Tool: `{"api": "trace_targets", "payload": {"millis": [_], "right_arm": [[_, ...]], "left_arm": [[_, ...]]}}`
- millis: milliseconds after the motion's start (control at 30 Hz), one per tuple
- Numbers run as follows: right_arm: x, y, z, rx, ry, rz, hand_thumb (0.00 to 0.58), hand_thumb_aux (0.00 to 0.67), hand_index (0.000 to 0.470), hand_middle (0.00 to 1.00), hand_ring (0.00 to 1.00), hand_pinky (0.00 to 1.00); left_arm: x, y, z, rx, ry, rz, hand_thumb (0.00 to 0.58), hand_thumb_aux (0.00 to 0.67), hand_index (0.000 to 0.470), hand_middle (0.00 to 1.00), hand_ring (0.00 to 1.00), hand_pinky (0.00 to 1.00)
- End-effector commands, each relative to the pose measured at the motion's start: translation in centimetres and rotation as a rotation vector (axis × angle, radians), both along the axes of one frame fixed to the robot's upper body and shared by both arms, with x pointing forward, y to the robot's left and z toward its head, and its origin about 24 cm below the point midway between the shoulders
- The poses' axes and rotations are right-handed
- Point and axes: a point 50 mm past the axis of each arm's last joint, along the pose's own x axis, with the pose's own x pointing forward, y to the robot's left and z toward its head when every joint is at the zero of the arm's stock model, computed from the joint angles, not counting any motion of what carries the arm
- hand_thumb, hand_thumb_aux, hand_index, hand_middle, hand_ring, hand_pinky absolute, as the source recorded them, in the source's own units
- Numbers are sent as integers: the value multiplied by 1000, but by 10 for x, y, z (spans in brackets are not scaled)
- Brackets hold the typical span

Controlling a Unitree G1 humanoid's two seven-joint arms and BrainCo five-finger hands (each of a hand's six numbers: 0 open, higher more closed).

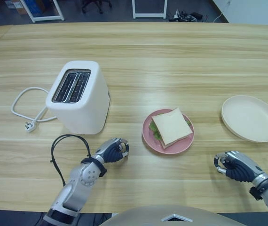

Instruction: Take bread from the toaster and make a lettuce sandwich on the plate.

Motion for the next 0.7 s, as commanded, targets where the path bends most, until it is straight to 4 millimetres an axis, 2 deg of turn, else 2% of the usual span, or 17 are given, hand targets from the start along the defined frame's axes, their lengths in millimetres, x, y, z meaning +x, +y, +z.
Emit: {"api": "trace_targets", "payload": {"millis": [33,167,267,533,667,700], "right_arm": [[9,26,-30,-20,12,39,580,670,470,1000,1000,1000],[32,56,-38,-99,-75,120,580,670,470,1000,1000,1000],[53,76,-41,-113,-128,160,580,670,470,1000,1000,1000],[124,82,-47,-180,-250,95,580,670,470,1000,1000,1000],[142,86,-48,-179,-290,93,580,670,470,1000,1000,1000],[143,87,-47,-175,-310,96,580,670,470,1000,1000,1000]], "left_arm": [[-5,-13,-33,62,127,1,580,670,470,1000,1000,1000],[1,-28,-50,118,117,-8,580,670,470,1000,1000,1000],[16,-40,-55,128,87,-2,580,670,470,1000,1000,1000],[73,-52,-56,153,-11,65,580,670,470,1000,1000,1000],[93,-50,-51,170,-66,110,580,670,470,1000,1000,1000],[95,-48,-49,157,-85,126,580,670,470,961,961,961]]}}
